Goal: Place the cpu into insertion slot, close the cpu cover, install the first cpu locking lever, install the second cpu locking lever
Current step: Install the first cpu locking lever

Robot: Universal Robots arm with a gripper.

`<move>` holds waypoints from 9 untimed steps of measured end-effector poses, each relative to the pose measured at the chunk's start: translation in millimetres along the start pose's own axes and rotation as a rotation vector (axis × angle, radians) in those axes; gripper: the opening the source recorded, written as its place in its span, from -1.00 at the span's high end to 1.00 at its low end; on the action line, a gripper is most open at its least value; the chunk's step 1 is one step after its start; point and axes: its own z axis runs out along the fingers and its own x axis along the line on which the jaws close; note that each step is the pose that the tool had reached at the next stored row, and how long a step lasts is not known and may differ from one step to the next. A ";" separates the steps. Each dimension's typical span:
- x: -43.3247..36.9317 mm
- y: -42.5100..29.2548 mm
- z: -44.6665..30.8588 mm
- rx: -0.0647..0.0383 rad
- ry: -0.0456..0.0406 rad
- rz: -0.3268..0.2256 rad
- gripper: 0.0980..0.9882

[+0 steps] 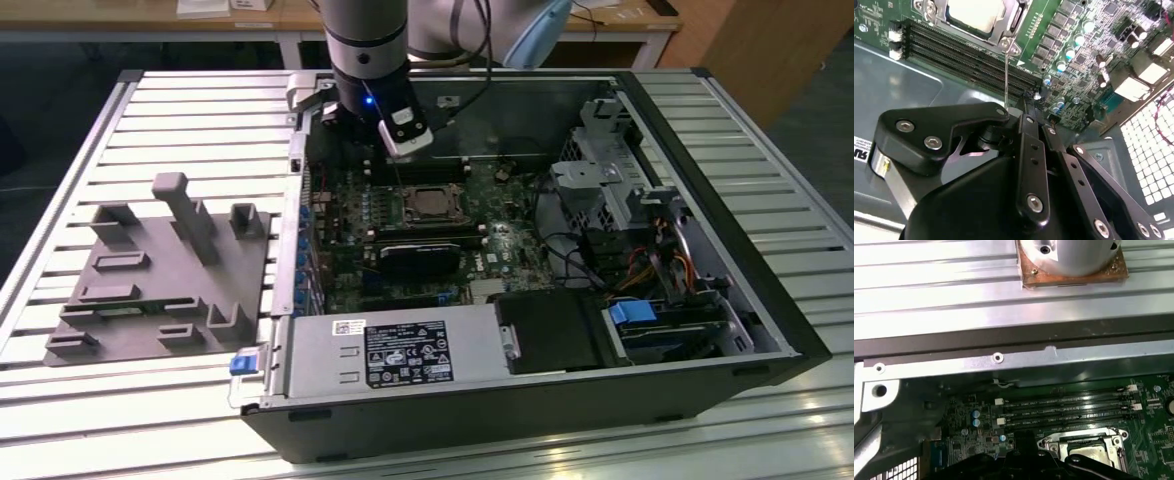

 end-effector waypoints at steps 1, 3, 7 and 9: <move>-0.3 0.1 0.1 -0.001 0.0002 0.000 0.98; -1.9 0.2 0.1 -0.003 0.0004 0.000 0.98; -7.7 0.8 0.5 -0.005 0.0006 0.000 0.98; -11.8 1.3 0.7 -0.005 0.0006 0.000 0.98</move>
